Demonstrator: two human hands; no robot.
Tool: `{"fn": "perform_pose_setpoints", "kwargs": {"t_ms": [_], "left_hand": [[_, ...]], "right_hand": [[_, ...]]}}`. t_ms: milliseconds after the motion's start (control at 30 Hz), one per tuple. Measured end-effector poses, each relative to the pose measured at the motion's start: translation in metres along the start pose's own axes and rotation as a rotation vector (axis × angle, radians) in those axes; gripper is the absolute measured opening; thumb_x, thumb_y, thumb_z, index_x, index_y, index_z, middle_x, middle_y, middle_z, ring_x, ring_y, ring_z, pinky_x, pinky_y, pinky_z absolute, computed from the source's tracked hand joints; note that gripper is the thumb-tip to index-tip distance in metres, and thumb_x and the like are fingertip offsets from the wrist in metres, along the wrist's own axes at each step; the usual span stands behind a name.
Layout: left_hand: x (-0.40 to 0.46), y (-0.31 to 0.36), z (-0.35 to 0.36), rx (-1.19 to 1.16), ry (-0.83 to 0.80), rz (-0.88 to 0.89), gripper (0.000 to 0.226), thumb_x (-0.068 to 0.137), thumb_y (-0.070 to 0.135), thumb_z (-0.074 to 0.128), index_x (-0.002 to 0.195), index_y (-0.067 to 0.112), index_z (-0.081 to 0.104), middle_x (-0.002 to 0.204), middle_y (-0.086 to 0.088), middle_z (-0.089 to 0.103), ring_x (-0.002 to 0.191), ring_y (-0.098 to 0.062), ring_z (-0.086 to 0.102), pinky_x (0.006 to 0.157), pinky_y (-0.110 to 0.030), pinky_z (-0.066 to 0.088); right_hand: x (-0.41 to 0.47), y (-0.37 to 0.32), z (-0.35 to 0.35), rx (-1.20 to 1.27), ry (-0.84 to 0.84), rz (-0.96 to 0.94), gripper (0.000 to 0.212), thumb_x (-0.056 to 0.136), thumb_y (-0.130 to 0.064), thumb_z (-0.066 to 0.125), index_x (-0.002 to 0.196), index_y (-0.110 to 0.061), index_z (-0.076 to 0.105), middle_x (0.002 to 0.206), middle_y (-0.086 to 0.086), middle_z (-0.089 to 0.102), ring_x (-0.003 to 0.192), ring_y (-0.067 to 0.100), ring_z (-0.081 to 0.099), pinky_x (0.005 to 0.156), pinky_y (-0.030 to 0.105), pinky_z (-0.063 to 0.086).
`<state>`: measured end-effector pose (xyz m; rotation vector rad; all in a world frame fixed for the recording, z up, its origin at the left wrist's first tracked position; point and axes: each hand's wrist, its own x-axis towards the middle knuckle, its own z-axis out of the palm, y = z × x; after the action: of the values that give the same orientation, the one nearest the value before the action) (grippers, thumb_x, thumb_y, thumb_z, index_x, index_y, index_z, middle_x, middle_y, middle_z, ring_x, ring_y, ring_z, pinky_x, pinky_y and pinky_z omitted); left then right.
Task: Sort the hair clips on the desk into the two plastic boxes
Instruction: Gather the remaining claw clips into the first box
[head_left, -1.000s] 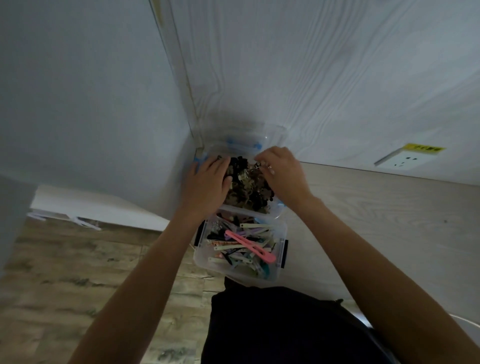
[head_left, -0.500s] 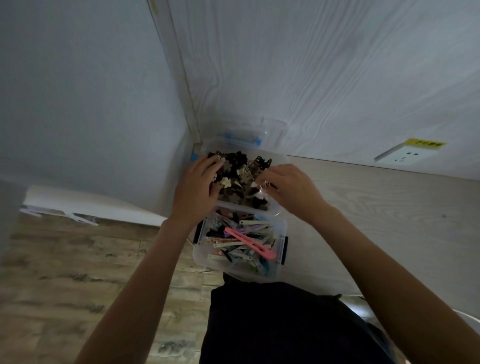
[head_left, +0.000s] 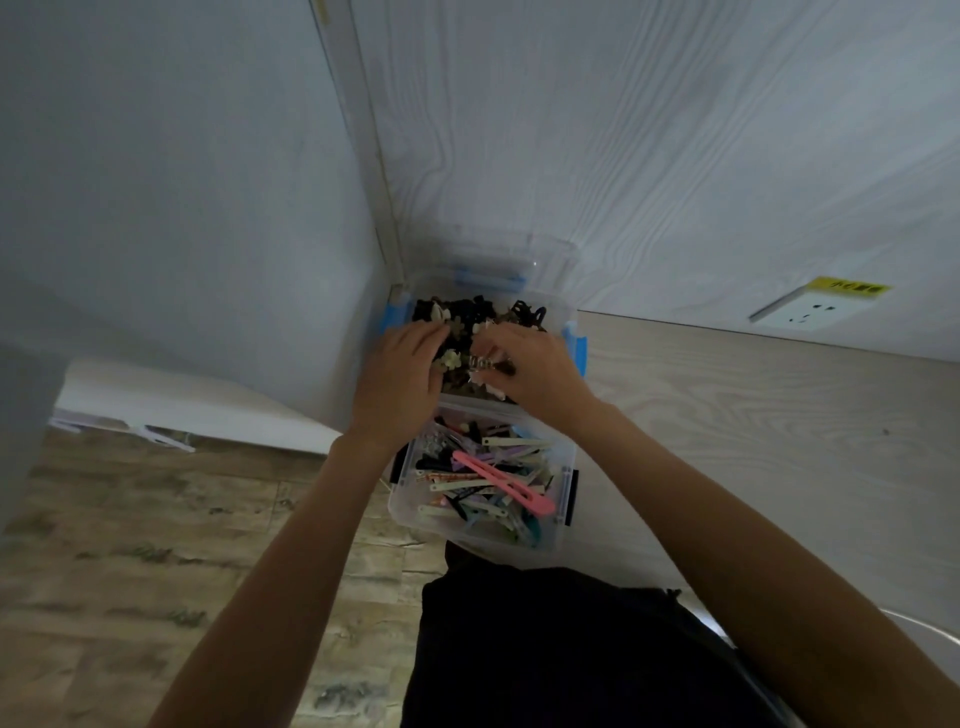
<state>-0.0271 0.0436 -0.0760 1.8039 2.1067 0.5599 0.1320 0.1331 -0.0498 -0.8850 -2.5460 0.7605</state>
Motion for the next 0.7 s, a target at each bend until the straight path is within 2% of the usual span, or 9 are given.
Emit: {"fn": "perform_pose_setpoints", "kwargs": {"t_ms": [100,167,200,233,300,367,500,600,700], "left_hand": [[-0.002,-0.001,0.0,-0.101,0.032,-0.003,0.049,0.088,0.003,0.047,0.136,0.008,0.043,0.14,-0.013,0.044,0.129,-0.03,0.04,0.107,-0.041,0.037],[-0.002,0.001,-0.003,-0.149,0.076,0.017,0.046,0.087,0.001,0.049,0.132,0.011,0.048,0.137,-0.009,0.048,0.126,-0.027,0.043,0.104,-0.037,0.038],[-0.002,0.002,-0.004,-0.154,0.105,0.034,0.042,0.087,0.003,0.048,0.128,0.011,0.053,0.133,-0.007,0.052,0.123,-0.026,0.046,0.103,-0.04,0.039],[-0.002,0.003,-0.004,-0.145,0.136,0.048,0.038,0.087,0.007,0.047,0.123,0.012,0.057,0.128,-0.006,0.057,0.12,-0.025,0.049,0.103,-0.043,0.04],[-0.002,0.005,-0.004,-0.114,0.162,0.067,0.033,0.089,0.018,0.045,0.117,0.014,0.061,0.12,-0.003,0.062,0.115,-0.023,0.054,0.102,-0.045,0.039],[0.0,0.006,-0.003,-0.07,0.162,0.1,0.029,0.09,0.028,0.049,0.111,0.017,0.065,0.113,-0.001,0.065,0.107,-0.022,0.057,0.097,-0.044,0.042],[0.003,0.008,-0.002,-0.044,0.141,0.084,0.028,0.088,0.038,0.052,0.104,0.023,0.069,0.097,0.004,0.071,0.095,-0.02,0.058,0.086,-0.037,0.041],[0.008,0.011,-0.002,-0.069,0.061,0.09,0.021,0.088,0.034,0.057,0.104,0.023,0.067,0.099,0.003,0.069,0.096,-0.02,0.06,0.084,-0.034,0.04],[0.007,0.014,-0.004,-0.226,0.016,0.012,0.018,0.089,0.025,0.06,0.105,0.017,0.064,0.102,0.002,0.062,0.086,-0.009,0.058,0.075,-0.02,0.041]], "right_hand": [[0.007,-0.003,0.011,0.007,0.008,-0.002,0.016,0.072,-0.011,0.074,0.082,-0.007,0.063,0.077,0.007,0.067,0.068,0.021,0.064,0.061,0.035,0.054],[0.011,-0.003,0.015,0.02,0.014,0.012,0.015,0.071,-0.011,0.074,0.077,-0.006,0.061,0.072,0.007,0.066,0.064,0.021,0.061,0.058,0.036,0.053],[0.009,-0.003,0.015,0.034,0.01,0.016,0.015,0.071,-0.012,0.074,0.076,-0.005,0.061,0.073,0.008,0.065,0.063,0.022,0.061,0.059,0.036,0.053],[0.005,-0.002,0.015,0.041,-0.006,0.011,0.015,0.072,-0.012,0.074,0.077,-0.004,0.062,0.078,0.01,0.066,0.067,0.023,0.062,0.063,0.038,0.054],[-0.007,-0.002,0.014,0.041,-0.046,-0.018,0.015,0.074,-0.011,0.072,0.086,-0.002,0.068,0.1,0.016,0.066,0.088,0.026,0.065,0.083,0.039,0.055],[-0.018,0.001,0.006,0.054,-0.025,0.012,0.02,0.078,-0.007,0.068,0.098,-0.003,0.07,0.12,0.018,0.059,0.109,0.026,0.059,0.098,0.031,0.045],[-0.044,0.016,-0.02,-0.017,0.168,0.166,0.015,0.082,-0.005,0.065,0.096,-0.006,0.07,0.12,0.015,0.058,0.107,0.029,0.058,0.09,0.033,0.048],[-0.064,0.024,-0.026,-0.138,0.118,0.143,0.016,0.084,-0.019,0.064,0.097,-0.012,0.069,0.119,0.013,0.058,0.11,0.03,0.051,0.091,0.034,0.043],[-0.075,0.024,-0.019,-0.219,0.024,0.108,0.025,0.086,-0.034,0.053,0.097,-0.017,0.068,0.121,0.009,0.059,0.118,0.028,0.048,0.095,0.039,0.041]]}}
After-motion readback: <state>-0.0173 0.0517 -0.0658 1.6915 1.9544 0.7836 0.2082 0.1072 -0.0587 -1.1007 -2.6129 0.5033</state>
